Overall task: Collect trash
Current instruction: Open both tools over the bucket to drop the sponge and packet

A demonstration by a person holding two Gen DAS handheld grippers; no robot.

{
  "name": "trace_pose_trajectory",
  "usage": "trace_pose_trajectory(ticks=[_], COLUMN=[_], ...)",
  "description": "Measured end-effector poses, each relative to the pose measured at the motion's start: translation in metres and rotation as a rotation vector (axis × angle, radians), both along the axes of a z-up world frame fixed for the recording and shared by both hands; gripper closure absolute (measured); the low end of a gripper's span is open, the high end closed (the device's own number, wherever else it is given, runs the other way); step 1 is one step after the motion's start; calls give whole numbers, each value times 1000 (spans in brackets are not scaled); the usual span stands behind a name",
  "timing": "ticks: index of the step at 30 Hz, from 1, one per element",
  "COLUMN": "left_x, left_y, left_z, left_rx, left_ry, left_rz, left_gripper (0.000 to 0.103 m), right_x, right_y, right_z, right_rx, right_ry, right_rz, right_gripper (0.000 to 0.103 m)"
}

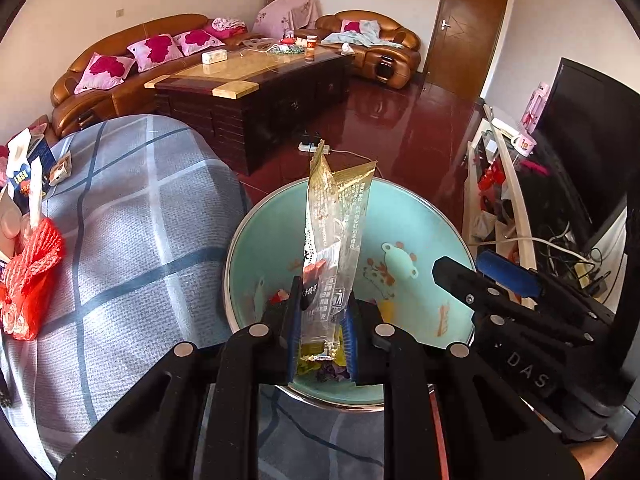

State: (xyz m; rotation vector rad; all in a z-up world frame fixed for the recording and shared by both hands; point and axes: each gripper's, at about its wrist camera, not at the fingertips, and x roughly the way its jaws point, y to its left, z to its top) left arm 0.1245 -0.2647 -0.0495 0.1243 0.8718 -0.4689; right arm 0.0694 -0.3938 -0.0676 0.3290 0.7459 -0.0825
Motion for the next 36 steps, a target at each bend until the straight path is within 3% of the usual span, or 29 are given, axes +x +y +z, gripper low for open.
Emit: trace_pose_trajectory(ticks=[7,10,11,12,14,17,21,24,27,36], left_x=[1,2,1,0,-2,-5,-11,-19,-24,-25], left_y=[-9,-15,-17,-17,-15,-11,2,18,38,111], left_z=[-2,-4,-3,-3,1,7,20,30,39,48], left_rx=[9,19,25,29,32,41,36,51,65,59], left_ry=[-3,-10,-14,-22,-53,-86,-124,-175,-211,-190], left_rz=[-5,-16,-12,-4,18,37,50,72,114,271], left_gripper=[84,78,64,42,27,19,16,8,8,7], right_x=[-12,-19,-21,-23,-26,-32,-39,-40,-39,-36], right_y=[-27,-40,-43,-45,-47,-48,-48,-38,-21,31], right_z=[8,11,12,13,16,19,25,32,38,52], right_rx=[51,70,76,80,91,100,120,111,94,47], right_ry=[-50,-74,-83,-92,-113,-152,-212,-243,-263,-293], right_rz=[-163,-218,-231,-241,-255,-278,-291,-257,-219,-149], right_gripper=[50,48,47,46,42,34,26,21,16,12])
